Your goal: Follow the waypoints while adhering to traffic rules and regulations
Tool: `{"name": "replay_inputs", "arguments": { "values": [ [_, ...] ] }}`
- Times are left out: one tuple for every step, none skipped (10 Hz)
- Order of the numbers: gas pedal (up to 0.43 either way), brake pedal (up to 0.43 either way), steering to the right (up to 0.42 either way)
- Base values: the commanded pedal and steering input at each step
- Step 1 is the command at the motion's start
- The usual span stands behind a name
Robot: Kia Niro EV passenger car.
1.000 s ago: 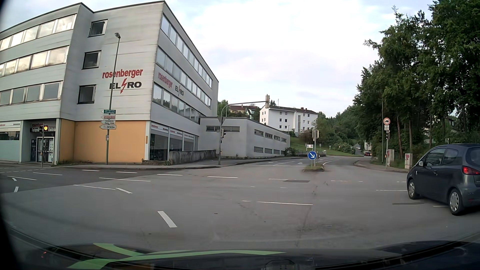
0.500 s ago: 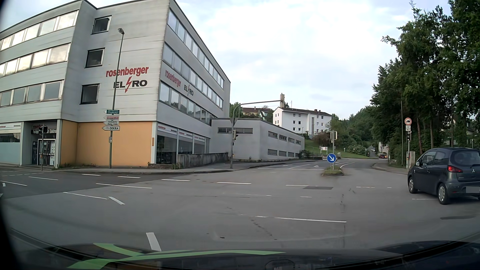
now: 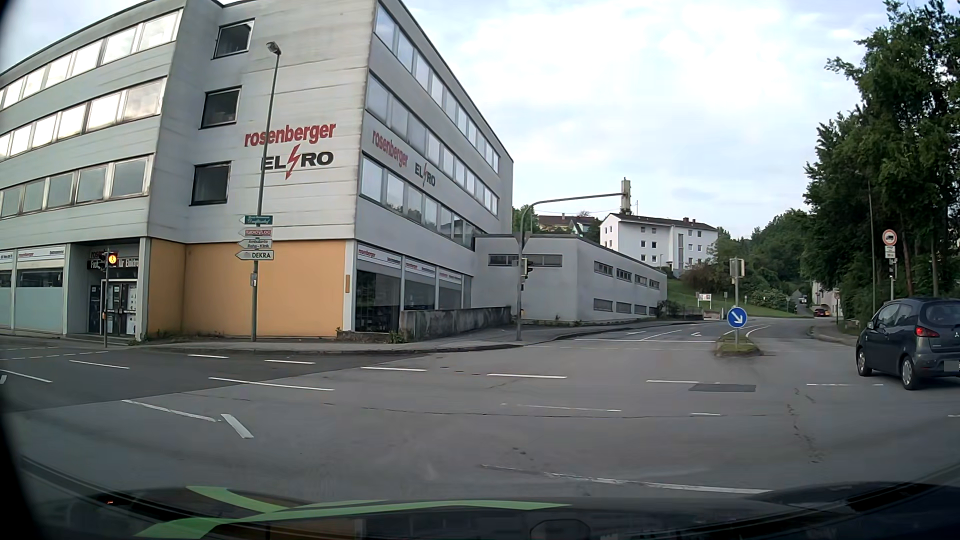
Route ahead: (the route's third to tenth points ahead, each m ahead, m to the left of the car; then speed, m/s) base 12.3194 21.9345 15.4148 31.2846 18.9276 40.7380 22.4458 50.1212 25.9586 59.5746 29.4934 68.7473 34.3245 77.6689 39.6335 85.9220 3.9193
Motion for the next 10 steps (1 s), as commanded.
{"name": "replay_inputs", "arguments": {
  "values": [
    [0.138,0.0,-0.253],
    [0.138,0.0,-0.244],
    [0.138,0.0,-0.226],
    [0.138,0.0,-0.214],
    [0.138,0.0,-0.211],
    [0.138,0.0,-0.213],
    [0.138,0.0,-0.213],
    [0.138,0.0,-0.215],
    [0.138,0.0,-0.222],
    [0.138,0.0,-0.229]
  ]
}}
